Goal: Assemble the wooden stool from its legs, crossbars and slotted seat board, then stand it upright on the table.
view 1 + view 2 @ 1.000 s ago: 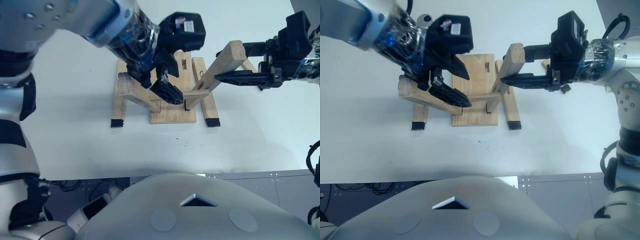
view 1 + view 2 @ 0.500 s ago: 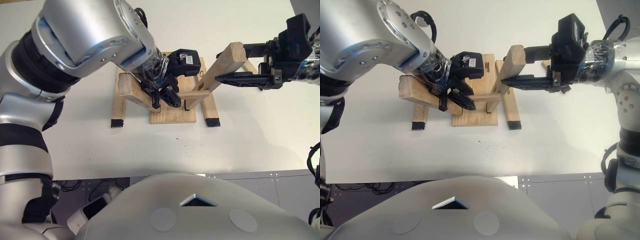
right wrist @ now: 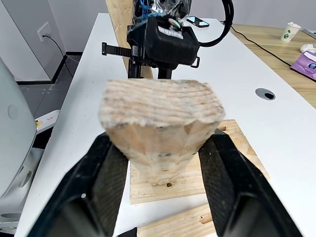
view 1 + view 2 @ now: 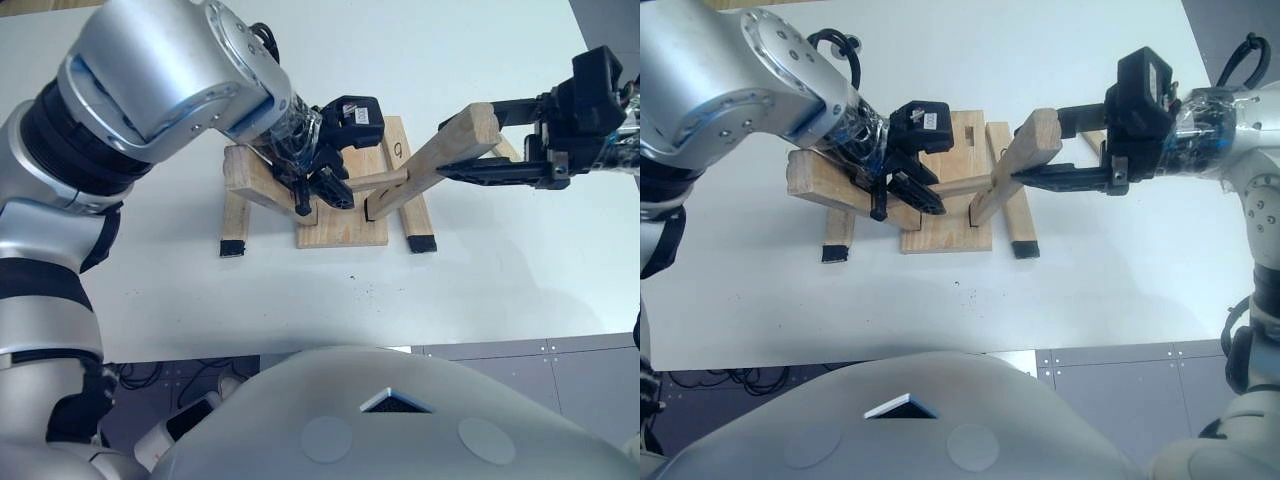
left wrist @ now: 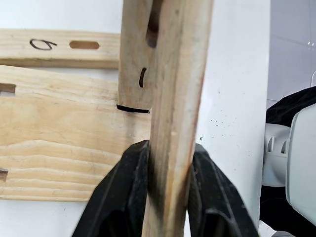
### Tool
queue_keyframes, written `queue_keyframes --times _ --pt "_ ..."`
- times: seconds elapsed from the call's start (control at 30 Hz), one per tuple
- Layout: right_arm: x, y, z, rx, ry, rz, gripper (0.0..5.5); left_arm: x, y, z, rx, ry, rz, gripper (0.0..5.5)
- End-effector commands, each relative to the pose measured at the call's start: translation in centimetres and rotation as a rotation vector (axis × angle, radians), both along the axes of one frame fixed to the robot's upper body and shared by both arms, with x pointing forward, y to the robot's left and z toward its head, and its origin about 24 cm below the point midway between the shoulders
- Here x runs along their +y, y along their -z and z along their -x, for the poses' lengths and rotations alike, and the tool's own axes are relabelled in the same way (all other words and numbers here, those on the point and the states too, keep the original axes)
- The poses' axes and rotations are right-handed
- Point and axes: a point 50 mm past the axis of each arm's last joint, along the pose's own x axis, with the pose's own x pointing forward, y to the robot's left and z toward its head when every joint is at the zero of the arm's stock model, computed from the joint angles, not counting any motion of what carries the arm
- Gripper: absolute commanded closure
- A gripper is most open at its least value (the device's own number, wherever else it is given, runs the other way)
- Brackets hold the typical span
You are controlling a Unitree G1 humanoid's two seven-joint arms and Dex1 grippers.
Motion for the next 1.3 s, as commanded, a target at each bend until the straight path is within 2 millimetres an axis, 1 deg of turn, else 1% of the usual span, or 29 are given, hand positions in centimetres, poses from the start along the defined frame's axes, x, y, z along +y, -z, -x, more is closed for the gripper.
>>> queue_keyframes --times 0.03,0.23,0.3,0.43,0.53,0.67,0.77,0.87,1.0,1.1,1.13,1.17,1.2,1.3 --pt "-0.2 2.3 0.4 0.113 0.077 0.068 3.47 2.5 3.7 0.4 0.133 -0.139 -0.202 4.62" --pt "1.3 2.3 0.9 0.103 0.065 0.031 3.47 1.9 5.2 0.8 0.237 -0.138 -0.306 4.62" --pt "2.0 2.2 1.1 0.096 0.049 0.013 3.47 1.4 5.3 0.8 0.261 -0.123 -0.31 4.62" --pt "3.9 2.7 1.2 0.1 0.011 -0.015 3.47 0.0 3.9 0.3 0.264 -0.106 -0.256 4.62" --pt "5.0 3.2 1.3 0.115 -0.018 -0.019 3.47 -0.4 3.2 -0.1 0.246 -0.11 -0.233 4.59" --pt "5.8 3.8 1.8 0.144 -0.06 -0.01 3.47 -0.9 2.9 -0.1 0.241 -0.098 -0.2 4.56" --pt "6.8 4.4 2.3 0.173 -0.108 0.001 3.47 -1.1 3.1 0.3 0.244 -0.082 -0.193 4.56" --pt "7.9 5.4 2.4 0.198 -0.106 0.02 3.47 -1.7 3.2 0.4 0.238 -0.065 -0.163 4.56" --pt "8.5 6.2 2.5 0.221 -0.081 0.021 3.47 -2.5 1.9 -0.1 0.215 -0.055 -0.056 4.56" --pt "8.5 6.7 2.1 0.232 -0.03 0.025 3.47 -1.9 0.2 -0.8 0.192 -0.066 0.048 4.56" --pt "8.4 6.8 2.1 0.238 -0.017 0.026 3.47 -1.6 -0.3 -1.0 0.189 -0.071 0.071 4.19" --pt "8.3 6.9 2.1 0.244 -0.008 0.026 3.47 -1.3 -0.8 -1.1 0.185 -0.077 0.088 4.01" --pt "8.2 6.8 2.0 0.25 -0.004 0.022 3.08 -1.1 -1.3 -1.3 0.174 -0.08 0.104 3.77" --pt "8.3 6.6 2.0 0.253 -0.003 0.02 2.59 -0.7 -2.4 -1.6 0.123 -0.063 0.135 3.37"
